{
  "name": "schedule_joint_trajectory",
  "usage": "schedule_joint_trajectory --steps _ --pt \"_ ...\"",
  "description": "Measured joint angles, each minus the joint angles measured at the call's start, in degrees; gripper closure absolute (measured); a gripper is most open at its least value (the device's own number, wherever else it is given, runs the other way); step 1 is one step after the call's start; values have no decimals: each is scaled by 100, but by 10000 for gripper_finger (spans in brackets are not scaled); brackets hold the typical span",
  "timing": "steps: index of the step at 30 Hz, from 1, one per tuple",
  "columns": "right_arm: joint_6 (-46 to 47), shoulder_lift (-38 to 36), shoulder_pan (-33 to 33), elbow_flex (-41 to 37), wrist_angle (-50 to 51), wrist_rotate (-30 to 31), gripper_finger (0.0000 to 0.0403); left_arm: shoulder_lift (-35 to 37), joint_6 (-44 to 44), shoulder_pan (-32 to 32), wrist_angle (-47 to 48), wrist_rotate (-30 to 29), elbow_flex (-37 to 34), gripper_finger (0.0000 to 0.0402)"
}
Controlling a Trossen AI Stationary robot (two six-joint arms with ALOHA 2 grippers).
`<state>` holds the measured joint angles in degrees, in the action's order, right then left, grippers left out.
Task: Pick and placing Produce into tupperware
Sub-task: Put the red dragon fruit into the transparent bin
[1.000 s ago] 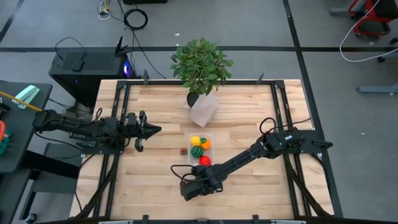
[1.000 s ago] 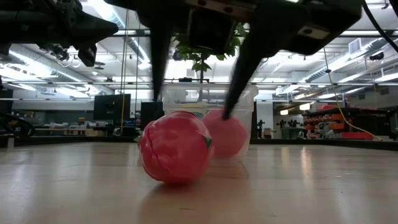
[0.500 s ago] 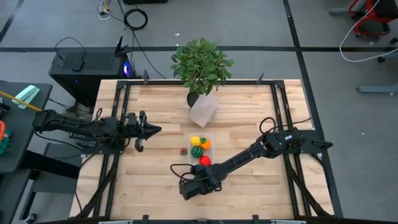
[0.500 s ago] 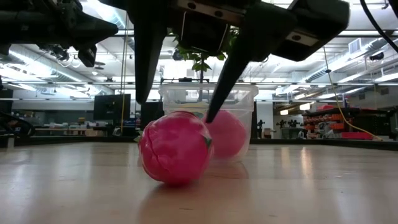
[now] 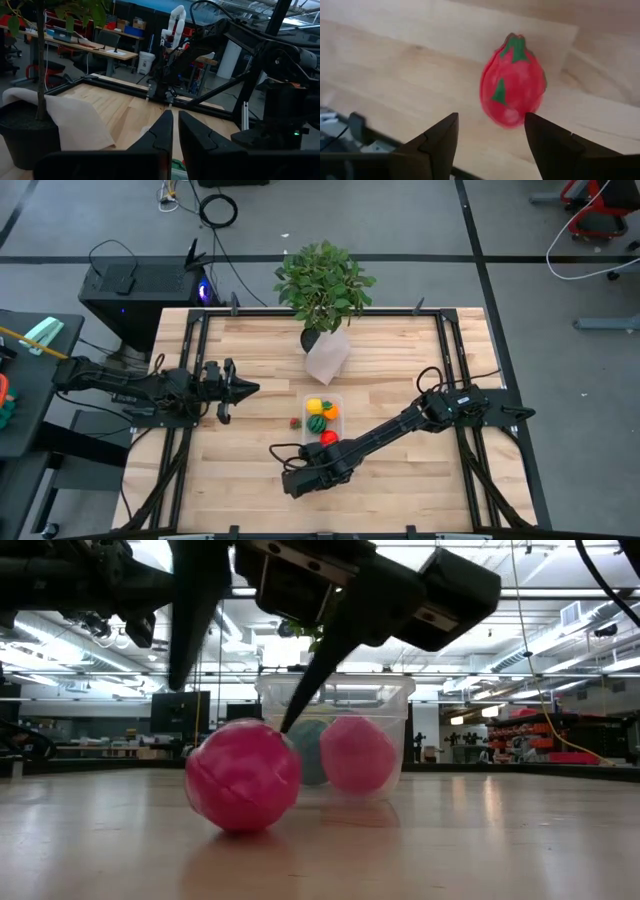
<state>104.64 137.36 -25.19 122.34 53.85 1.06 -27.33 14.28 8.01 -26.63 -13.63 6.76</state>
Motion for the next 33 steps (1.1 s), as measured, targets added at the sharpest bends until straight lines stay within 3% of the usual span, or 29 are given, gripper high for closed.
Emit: schedule_joint_trajectory --steps 16,33 --pt "-186 0 40 7 260 39 62 0 -4 -2 0 -1 0 369" --pt "-137 160 138 -38 378 -12 66 -2 -2 -2 203 -2 0 376"
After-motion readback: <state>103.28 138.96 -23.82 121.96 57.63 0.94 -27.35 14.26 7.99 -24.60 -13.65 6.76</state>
